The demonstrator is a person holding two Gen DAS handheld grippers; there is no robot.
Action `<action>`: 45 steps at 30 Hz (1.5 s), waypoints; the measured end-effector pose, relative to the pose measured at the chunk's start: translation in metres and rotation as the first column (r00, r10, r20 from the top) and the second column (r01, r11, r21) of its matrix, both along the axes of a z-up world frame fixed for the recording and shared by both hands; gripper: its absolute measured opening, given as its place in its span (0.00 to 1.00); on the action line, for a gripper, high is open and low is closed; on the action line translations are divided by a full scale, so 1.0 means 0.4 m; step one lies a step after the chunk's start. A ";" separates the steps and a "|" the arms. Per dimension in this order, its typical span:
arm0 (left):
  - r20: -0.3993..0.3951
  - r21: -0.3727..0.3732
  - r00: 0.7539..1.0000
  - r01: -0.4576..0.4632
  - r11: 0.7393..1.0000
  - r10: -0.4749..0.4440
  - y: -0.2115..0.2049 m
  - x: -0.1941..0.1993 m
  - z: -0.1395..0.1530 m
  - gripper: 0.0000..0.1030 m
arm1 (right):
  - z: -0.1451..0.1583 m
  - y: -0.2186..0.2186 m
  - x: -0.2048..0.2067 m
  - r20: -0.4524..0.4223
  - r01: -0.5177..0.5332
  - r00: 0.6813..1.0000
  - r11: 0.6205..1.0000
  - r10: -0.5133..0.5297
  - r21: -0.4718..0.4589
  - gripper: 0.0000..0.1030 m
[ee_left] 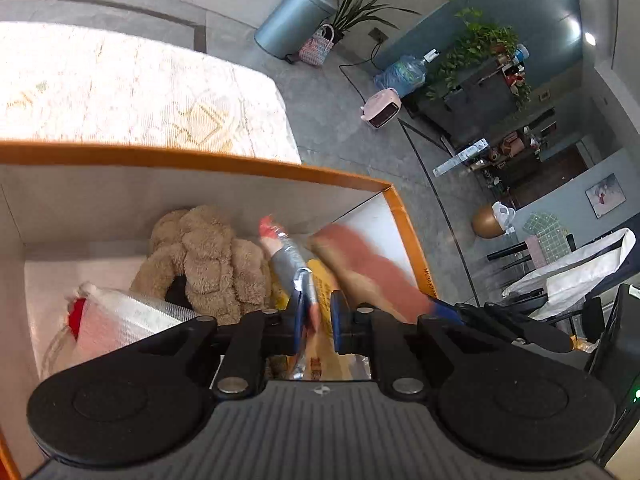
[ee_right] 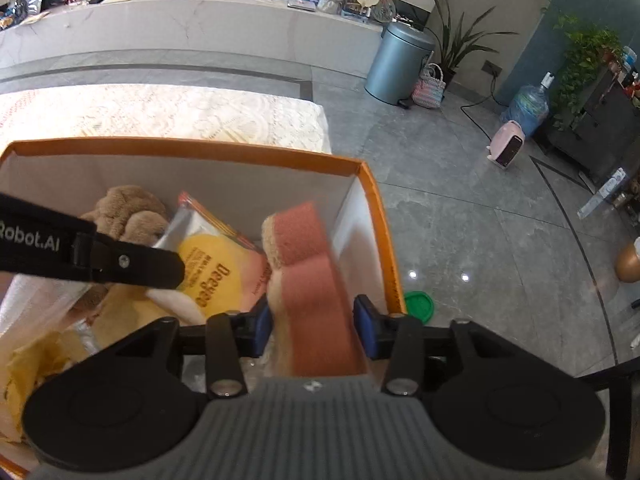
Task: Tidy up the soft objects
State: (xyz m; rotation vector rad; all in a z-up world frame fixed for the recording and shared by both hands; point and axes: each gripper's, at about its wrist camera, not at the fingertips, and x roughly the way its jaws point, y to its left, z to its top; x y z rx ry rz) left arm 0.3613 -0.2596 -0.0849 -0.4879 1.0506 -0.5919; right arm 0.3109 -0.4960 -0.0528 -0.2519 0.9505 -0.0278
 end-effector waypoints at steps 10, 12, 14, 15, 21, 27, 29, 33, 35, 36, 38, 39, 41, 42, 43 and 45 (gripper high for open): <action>0.152 0.128 0.988 -0.023 0.991 0.004 0.044 -0.091 0.129 0.22 | 0.099 0.042 -0.067 0.011 0.013 1.000 0.999 -0.013 0.040 0.50; 0.199 0.141 0.980 -0.025 0.990 -0.003 0.056 -0.124 0.163 0.22 | 0.133 0.054 -0.088 -0.001 0.018 1.000 0.998 -0.017 0.059 0.50; 0.259 0.169 0.966 -0.024 0.985 -0.021 0.075 -0.168 0.205 0.23 | 0.169 0.065 -0.114 0.001 0.024 1.000 0.996 -0.024 0.082 0.50; 0.290 0.188 0.956 -0.020 0.982 -0.036 0.085 -0.192 0.226 0.22 | 0.190 0.072 -0.130 0.008 0.026 1.000 0.995 -0.027 0.094 0.50; 0.519 0.271 0.852 -0.090 0.958 -0.067 0.167 -0.394 0.349 0.23 | 0.303 0.142 -0.255 0.069 0.008 0.997 0.985 -0.020 0.171 0.50; 0.658 0.294 0.753 -0.227 0.928 -0.024 0.267 -0.562 0.416 0.23 | 0.380 0.266 -0.424 0.197 -0.068 0.980 0.976 0.026 0.205 0.51; 0.691 0.301 0.723 -0.282 0.911 -0.005 0.296 -0.606 0.424 0.23 | 0.395 0.304 -0.480 0.239 -0.093 0.970 0.968 0.036 0.232 0.51; 0.716 0.320 0.697 -0.370 0.872 0.033 0.351 -0.675 0.427 0.23 | 0.395 0.384 -0.581 0.325 -0.093 0.946 0.960 0.003 0.263 0.51; 0.723 0.331 0.689 -0.412 0.849 0.052 0.374 -0.702 0.418 0.23 | 0.376 0.426 -0.619 0.352 -0.098 0.936 0.953 -0.009 0.285 0.51; 0.727 0.342 0.685 -0.422 0.839 0.048 0.380 -0.714 0.415 0.23 | 0.364 0.446 -0.636 0.361 -0.093 0.932 0.948 -0.024 0.303 0.51; 0.716 0.353 0.696 -0.429 0.832 0.055 0.408 -0.743 0.407 0.25 | 0.338 0.484 -0.665 0.377 -0.079 0.925 0.945 -0.048 0.317 0.51; 0.715 0.348 0.697 -0.431 0.833 0.062 0.424 -0.757 0.400 0.28 | 0.325 0.503 -0.683 0.393 -0.059 0.917 0.947 -0.073 0.314 0.51; 0.728 0.342 0.680 -0.472 0.813 0.089 0.447 -0.773 0.379 0.36 | 0.297 0.538 -0.715 0.432 -0.024 0.895 0.954 -0.112 0.298 0.63; 0.739 0.343 0.666 -0.501 0.795 0.101 0.448 -0.786 0.366 0.44 | 0.286 0.556 -0.728 0.449 -0.014 0.885 0.956 -0.125 0.294 0.67; 0.750 0.348 0.653 -0.525 0.777 0.105 0.445 -0.796 0.353 0.47 | 0.276 0.570 -0.743 0.464 -0.007 0.875 0.956 -0.137 0.294 0.67; 0.754 0.360 0.648 -0.544 0.758 0.107 0.441 -0.807 0.328 0.50 | 0.255 0.597 -0.764 0.477 0.000 0.866 0.956 -0.147 0.295 0.67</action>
